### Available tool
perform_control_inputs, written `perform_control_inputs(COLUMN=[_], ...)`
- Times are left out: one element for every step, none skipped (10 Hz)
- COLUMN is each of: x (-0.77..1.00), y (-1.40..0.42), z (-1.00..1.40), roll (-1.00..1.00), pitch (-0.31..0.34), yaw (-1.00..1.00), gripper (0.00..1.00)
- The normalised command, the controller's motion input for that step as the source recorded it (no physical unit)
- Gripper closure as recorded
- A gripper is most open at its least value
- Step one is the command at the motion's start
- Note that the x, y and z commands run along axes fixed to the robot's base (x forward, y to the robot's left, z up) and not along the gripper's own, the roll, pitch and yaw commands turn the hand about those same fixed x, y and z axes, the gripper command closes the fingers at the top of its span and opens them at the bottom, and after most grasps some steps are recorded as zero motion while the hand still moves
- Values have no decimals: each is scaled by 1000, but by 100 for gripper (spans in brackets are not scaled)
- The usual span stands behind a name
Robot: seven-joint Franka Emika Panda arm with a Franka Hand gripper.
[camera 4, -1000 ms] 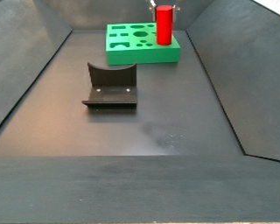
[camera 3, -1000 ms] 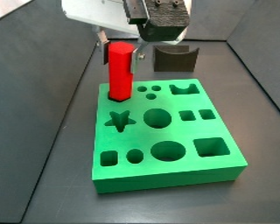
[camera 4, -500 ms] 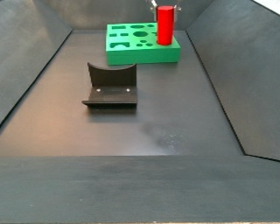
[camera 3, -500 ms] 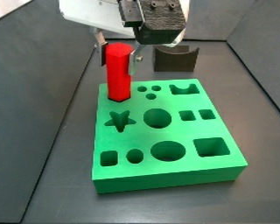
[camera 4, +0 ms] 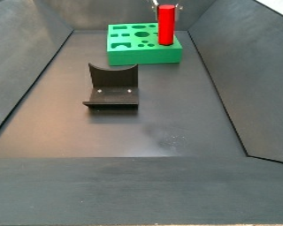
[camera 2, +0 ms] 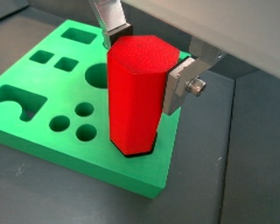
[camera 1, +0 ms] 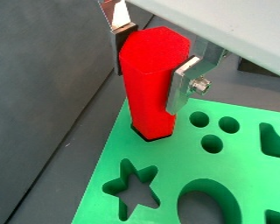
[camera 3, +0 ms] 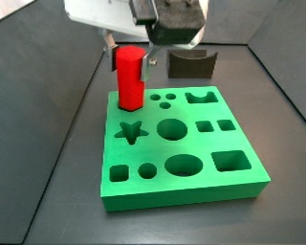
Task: Pick up the hexagon object. Move up. Place the hexagon object on the fixture. Regrasp the hexagon object. Move to above the board. Insert the hexagon object.
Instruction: Insert the hexagon object.
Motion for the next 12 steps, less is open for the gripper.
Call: perform_control_inputs(x=[0,0,0,0,-103,-191,-171,-40,-100,0,0,-97], y=[0,0,0,0,0,63,131,134,0,-74,-91,-49], z=[0,-131,-240,-249,-151,-111,-9,0,-3,-246,-514,-586], roll=[-244,-237,-139,-81,0,0,0,-59,-40,-20,-176,-261], pitch=[-149,-144,-110,-67,-36,0,0,0,-40,-60,-121,-119], yaw=[0,0,3,14,0,0,-23,0,23,0,-66,-277], gripper=[100,100,100,100,100,100,100,100,100,100,100,100])
